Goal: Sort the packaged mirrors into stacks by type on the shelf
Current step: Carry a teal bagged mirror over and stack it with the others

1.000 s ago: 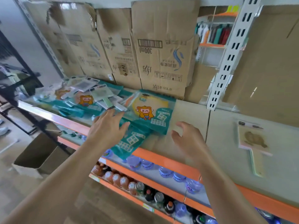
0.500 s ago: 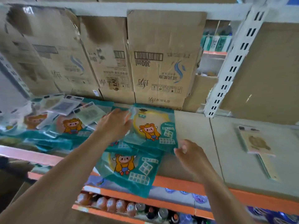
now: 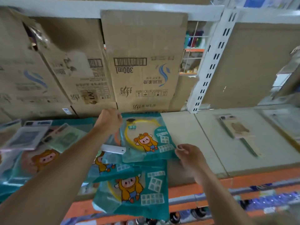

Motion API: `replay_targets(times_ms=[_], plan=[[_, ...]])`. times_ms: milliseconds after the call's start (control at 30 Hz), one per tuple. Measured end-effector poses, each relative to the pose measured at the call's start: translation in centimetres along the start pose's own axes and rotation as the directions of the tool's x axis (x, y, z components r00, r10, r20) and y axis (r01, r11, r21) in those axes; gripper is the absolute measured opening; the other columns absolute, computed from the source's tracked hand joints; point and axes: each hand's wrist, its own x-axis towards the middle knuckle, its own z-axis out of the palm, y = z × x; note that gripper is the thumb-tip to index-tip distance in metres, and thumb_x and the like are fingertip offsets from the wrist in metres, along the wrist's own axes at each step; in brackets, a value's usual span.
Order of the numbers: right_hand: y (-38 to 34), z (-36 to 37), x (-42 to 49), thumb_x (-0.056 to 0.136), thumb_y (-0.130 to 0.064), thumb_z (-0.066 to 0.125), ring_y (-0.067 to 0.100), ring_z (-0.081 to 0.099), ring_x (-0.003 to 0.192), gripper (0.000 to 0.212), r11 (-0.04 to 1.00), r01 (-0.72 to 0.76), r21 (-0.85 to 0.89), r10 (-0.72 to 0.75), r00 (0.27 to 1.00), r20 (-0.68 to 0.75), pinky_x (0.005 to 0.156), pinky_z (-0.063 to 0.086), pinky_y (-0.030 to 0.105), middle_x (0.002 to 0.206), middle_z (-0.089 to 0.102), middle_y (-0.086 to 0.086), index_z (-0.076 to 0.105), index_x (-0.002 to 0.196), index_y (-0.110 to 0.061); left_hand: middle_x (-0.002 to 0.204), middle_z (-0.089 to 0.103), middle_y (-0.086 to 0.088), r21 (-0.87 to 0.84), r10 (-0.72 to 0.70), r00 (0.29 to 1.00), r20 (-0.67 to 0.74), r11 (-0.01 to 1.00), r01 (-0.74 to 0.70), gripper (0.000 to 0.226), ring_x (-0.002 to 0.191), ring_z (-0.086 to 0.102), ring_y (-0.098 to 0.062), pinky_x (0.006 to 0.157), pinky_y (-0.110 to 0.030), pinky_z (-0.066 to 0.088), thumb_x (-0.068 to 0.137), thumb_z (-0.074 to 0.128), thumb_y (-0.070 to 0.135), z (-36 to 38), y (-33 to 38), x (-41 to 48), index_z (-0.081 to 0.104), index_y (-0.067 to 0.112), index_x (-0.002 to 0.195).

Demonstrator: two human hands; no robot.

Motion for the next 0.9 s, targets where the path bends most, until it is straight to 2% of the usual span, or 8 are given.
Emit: replay_targets(times_ms=[100,200,367,467,567,700,800,900], plan=[[0.0,0.2,-0.1,0.076,-0.035,0.055,0.015,0.055,0.068,0.012,0.999,0.021,0.025,-0.020,1.000,-0.022,0.060,0.040,0.025,0.068,0.054,-0.008,0.059,0.077,-0.024,0.089,0.065,-0.007,-0.034,-0.022,0.999,0.042,0.999,0.024,0.016,0.078,0.061,-0.019,0.069,-0.030,0.048,0.091,0.051,0.019,0.8,-0.1,1.5,0.066,0.014,0.089],[-0.3,0.5,-0.4,0.086,-0.027,0.058,0.014,0.056,0.065,0.014,0.999,0.041,-0.007,-0.042,0.998,-0.049,0.053,0.037,0.022,0.072,0.061,-0.004,0.067,0.092,-0.018,0.097,0.065,-0.007,-0.131,-0.089,0.995,0.036,0.987,0.093,0.019,0.087,0.063,-0.024,0.078,-0.034,0.054,0.089,0.057,0.022,1.3,-0.6,3.0,0.068,0.012,0.101],[-0.3,1.1,-0.4,0.087,-0.020,0.060,0.013,0.060,0.068,0.010,0.999,0.037,-0.021,-0.039,0.993,-0.111,0.055,0.041,0.023,0.076,0.067,-0.004,0.069,0.091,-0.019,0.093,0.066,-0.011,-0.415,-0.274,0.957,0.098,0.863,0.289,0.013,0.078,0.064,-0.022,0.071,-0.036,0.057,0.081,0.073,0.017,1.5,-0.4,4.6,0.064,0.013,0.089],[-0.3,1.3,-0.2,0.087,-0.023,0.063,0.014,0.062,0.079,0.022,0.999,0.004,0.045,0.003,0.989,-0.151,0.062,0.042,0.022,0.088,0.067,-0.003,0.068,0.106,-0.015,0.085,0.065,-0.010,-0.520,-0.282,0.944,0.170,0.788,0.329,0.016,0.066,0.059,-0.014,0.056,-0.024,0.048,0.081,0.073,0.012,1.4,-0.4,4.9,0.064,0.008,0.093],[-0.2,1.4,0.1,0.087,-0.026,0.065,0.013,0.061,0.082,0.031,0.997,-0.004,0.072,0.016,0.985,-0.169,0.060,0.040,0.019,0.091,0.066,-0.001,0.065,0.114,-0.013,0.077,0.064,-0.009,-0.540,-0.245,0.944,0.219,0.776,0.327,0.015,0.063,0.057,-0.014,0.054,-0.022,0.046,0.082,0.072,0.013,1.1,-0.7,4.8,0.065,0.007,0.094],[-0.1,0.9,0.3,0.086,-0.021,0.066,0.017,0.063,0.077,0.030,0.986,-0.062,0.157,0.093,0.975,-0.201,0.062,0.047,0.025,0.088,0.068,0.005,0.065,0.113,-0.008,0.082,0.069,-0.012,-0.573,-0.203,0.938,0.282,0.748,0.335,0.017,0.065,0.061,-0.015,0.053,-0.023,0.047,0.083,0.070,0.012,1.1,-1.1,4.7,0.066,0.005,0.097],[-0.3,-0.2,-0.3,0.088,-0.015,0.064,0.018,0.057,0.062,0.014,0.957,-0.114,0.266,0.173,0.963,-0.208,0.058,0.045,0.030,0.073,0.065,0.011,0.069,0.090,-0.002,0.080,0.069,-0.010,-0.581,-0.154,0.942,0.297,0.754,0.306,0.010,0.064,0.060,-0.014,0.055,-0.024,0.047,0.085,0.067,0.015,1.2,-0.9,4.2,0.067,0.010,0.094],[-0.3,-0.9,-1.4,0.089,-0.017,0.063,0.014,0.058,0.057,0.016,0.953,-0.143,0.268,0.200,0.959,-0.199,0.053,0.047,0.025,0.072,0.066,0.006,0.067,0.074,-0.014,0.080,0.067,-0.007,-0.572,-0.098,0.948,0.302,0.777,0.262,0.003,0.063,0.059,-0.013,0.049,-0.021,0.048,0.089,0.064,0.018,1.5,-0.3,3.6,0.063,0.016,0.091]])
